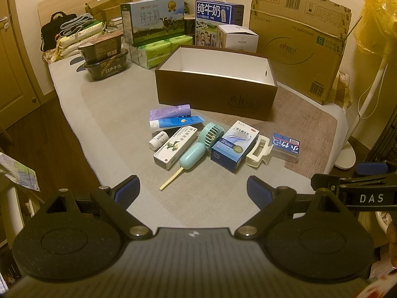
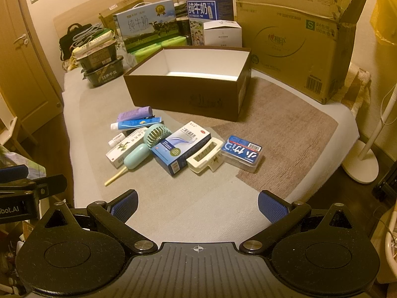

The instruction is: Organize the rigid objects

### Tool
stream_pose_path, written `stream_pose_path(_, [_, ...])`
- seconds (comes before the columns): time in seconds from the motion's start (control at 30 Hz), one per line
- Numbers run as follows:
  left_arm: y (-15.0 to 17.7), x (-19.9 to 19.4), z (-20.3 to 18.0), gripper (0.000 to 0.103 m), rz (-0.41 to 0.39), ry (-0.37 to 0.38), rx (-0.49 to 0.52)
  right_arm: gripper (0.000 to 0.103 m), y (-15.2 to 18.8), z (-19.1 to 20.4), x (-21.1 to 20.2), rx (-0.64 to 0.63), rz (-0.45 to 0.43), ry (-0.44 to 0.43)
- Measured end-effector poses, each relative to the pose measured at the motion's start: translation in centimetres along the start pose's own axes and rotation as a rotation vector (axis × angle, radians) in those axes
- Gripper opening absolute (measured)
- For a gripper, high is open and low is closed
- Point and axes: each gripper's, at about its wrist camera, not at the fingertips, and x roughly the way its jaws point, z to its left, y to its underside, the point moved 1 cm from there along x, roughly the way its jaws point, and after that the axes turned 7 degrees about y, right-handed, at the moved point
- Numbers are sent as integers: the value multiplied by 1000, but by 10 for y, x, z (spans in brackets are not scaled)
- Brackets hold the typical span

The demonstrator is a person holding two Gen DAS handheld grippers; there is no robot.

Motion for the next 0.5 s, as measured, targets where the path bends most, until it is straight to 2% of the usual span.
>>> stream_pose_path(0.5, [0, 0, 0, 92, 0, 0, 0, 103, 0, 0, 0, 0, -1, 0])
